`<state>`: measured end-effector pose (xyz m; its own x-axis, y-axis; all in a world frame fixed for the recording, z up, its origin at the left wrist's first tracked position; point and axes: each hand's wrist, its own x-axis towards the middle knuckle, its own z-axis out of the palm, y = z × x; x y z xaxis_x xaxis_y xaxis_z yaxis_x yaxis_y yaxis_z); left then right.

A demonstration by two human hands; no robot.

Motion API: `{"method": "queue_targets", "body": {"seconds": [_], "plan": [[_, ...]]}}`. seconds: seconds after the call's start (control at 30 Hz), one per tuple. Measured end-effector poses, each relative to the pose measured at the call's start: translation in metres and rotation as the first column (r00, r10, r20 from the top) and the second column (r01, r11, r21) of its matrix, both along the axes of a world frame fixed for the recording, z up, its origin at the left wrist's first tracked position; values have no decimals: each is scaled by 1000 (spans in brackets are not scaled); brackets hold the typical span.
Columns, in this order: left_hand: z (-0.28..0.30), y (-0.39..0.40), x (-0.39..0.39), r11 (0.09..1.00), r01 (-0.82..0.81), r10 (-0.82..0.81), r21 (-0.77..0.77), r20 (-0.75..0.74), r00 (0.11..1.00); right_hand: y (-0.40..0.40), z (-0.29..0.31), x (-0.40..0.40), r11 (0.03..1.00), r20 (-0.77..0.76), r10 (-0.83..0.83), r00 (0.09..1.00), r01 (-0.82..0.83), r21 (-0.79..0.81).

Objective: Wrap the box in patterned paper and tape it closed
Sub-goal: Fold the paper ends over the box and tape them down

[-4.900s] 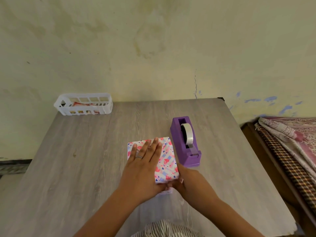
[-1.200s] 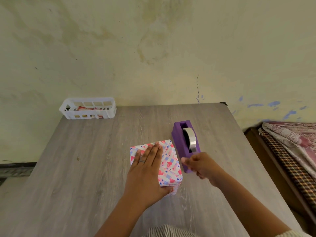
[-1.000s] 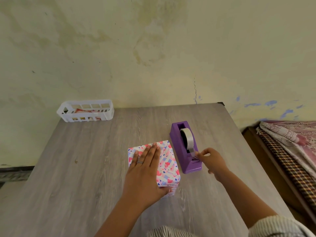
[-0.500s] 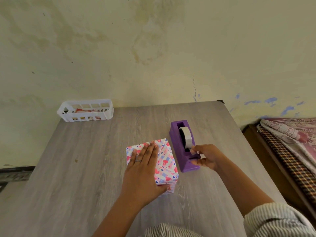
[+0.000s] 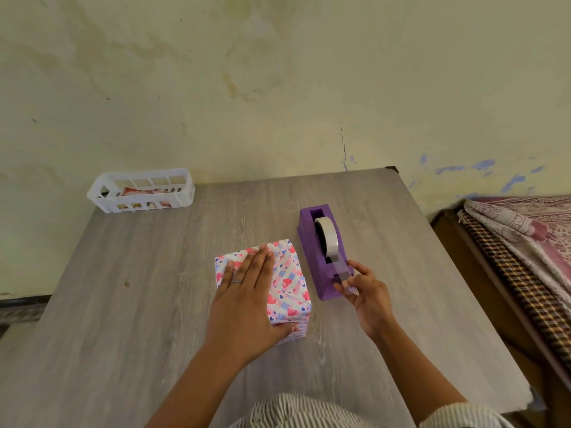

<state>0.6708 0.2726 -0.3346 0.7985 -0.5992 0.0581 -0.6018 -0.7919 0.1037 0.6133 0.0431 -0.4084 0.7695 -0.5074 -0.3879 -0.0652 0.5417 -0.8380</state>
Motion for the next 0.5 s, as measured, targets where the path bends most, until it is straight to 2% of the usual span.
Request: {"method": "queue_targets", "body": {"seconds": [0.3,0.5], "plan": [[-1,-1,0,1000,-16,16,14,20,1000,4,-13,-3,997,0,42,999,-42,-59],[-1,-1,0,1000,-22,22,22,8,1000,1,-24,-6,968,-104,44,994,-68,-241]]}}
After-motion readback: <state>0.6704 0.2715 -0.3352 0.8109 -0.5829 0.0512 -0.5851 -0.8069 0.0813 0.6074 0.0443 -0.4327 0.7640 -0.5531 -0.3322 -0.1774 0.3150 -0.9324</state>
